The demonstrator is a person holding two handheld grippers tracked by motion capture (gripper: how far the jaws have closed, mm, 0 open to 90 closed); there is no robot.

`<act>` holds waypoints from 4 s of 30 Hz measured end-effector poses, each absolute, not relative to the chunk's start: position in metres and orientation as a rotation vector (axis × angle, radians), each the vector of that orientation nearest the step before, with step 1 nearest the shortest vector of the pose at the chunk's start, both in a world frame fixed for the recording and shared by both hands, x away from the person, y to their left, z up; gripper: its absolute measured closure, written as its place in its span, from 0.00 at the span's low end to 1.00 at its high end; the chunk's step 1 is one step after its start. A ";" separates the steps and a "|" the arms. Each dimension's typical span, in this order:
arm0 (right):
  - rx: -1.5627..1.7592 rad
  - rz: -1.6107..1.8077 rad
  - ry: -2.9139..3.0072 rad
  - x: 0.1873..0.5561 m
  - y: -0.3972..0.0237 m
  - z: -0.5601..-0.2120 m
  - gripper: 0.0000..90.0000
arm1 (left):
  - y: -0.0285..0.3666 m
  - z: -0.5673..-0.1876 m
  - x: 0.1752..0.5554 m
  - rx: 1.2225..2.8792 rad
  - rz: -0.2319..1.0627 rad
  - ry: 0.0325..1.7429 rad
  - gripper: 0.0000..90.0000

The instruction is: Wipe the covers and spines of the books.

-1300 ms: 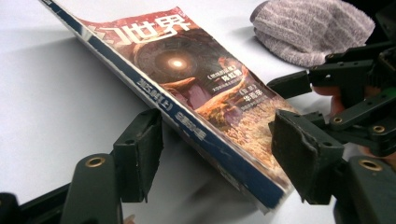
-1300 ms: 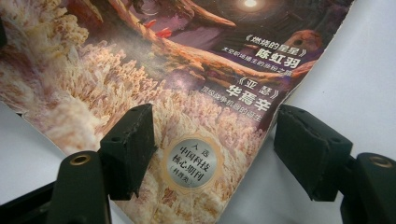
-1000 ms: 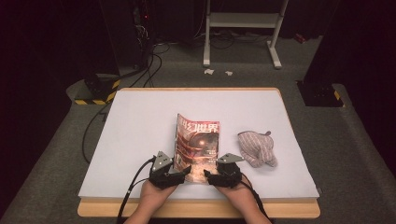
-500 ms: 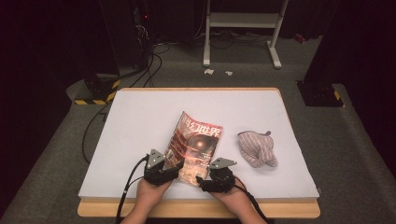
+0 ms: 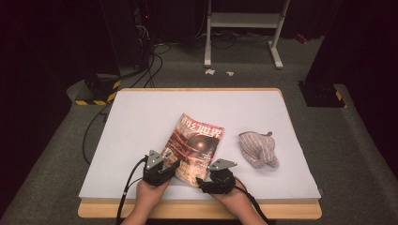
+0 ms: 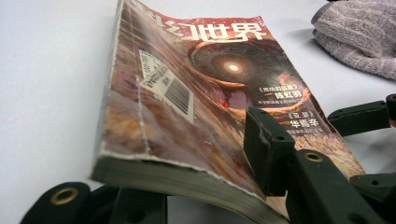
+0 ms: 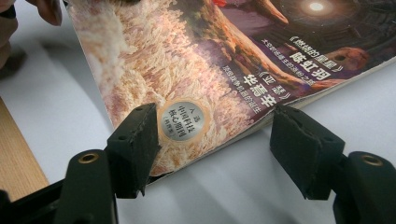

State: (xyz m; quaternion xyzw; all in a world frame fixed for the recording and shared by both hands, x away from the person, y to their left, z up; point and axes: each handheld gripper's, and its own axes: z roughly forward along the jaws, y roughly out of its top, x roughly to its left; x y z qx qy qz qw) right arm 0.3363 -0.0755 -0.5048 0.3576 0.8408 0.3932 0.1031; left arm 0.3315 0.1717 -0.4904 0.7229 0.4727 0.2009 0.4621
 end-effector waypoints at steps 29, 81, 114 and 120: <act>1.093 1.150 2.411 0.343 -0.105 -0.497 0.41 | 0.186 -0.491 0.339 1.758 0.549 1.129 0.88; 1.183 1.237 2.278 0.337 -0.148 -0.497 0.43 | 0.195 -0.401 0.357 1.609 0.765 1.003 0.93; 1.166 1.218 2.311 0.337 -0.140 -0.501 0.44 | 0.188 -0.430 0.342 1.648 0.654 0.919 0.93; 1.161 1.214 2.314 0.337 -0.139 -0.502 0.44 | 0.178 -0.440 0.336 1.682 0.607 0.898 0.93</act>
